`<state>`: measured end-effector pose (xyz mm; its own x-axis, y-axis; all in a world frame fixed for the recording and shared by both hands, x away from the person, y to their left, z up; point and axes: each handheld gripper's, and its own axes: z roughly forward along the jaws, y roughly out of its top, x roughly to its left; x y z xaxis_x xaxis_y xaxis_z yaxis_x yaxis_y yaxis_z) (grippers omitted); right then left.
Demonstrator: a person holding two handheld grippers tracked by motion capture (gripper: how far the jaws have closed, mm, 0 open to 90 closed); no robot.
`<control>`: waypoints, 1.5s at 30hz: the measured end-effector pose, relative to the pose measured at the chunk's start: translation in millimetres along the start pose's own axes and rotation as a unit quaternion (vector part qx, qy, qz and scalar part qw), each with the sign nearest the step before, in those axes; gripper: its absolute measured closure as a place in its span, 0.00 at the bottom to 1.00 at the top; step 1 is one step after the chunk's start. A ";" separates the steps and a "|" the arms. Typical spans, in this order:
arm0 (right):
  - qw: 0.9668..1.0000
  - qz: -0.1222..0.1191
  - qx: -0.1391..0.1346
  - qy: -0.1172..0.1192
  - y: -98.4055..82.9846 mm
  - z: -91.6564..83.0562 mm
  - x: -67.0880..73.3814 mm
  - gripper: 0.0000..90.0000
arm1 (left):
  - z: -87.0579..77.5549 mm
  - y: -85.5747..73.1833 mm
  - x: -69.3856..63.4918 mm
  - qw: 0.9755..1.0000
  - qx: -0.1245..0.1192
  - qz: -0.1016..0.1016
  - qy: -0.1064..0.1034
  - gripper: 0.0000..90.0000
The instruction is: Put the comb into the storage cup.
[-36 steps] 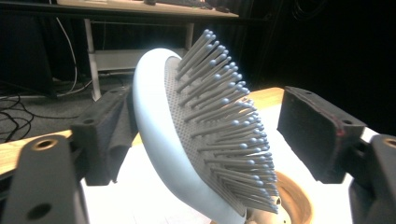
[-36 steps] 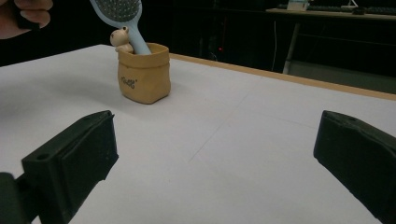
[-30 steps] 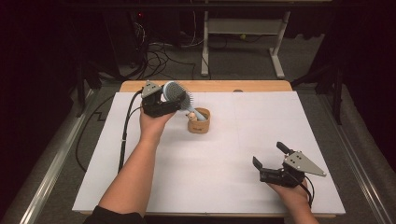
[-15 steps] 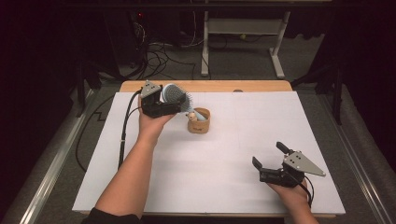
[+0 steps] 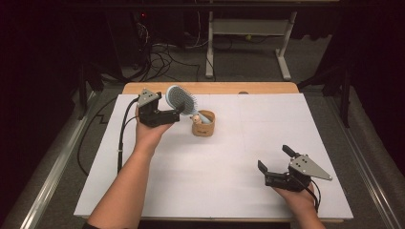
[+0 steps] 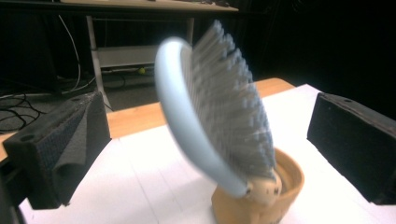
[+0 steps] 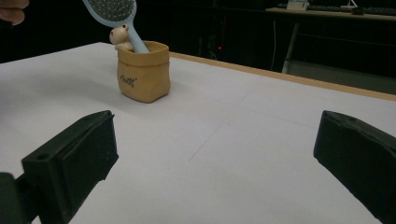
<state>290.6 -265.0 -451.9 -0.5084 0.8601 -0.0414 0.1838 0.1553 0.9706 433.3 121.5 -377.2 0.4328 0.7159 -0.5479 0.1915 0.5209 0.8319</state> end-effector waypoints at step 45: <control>1.000 0.003 -0.019 -0.016 2.4 -22.3 5.4 0.00 | -194.3 -38.0 39.8 1.000 -0.006 0.025 -0.011 0.00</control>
<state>269.5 -270.8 -444.5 -0.4801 0.8762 -0.0434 0.1540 0.1329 0.9791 272.1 220.5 -447.8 0.4608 0.7305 -0.5040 0.1594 0.4906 0.8567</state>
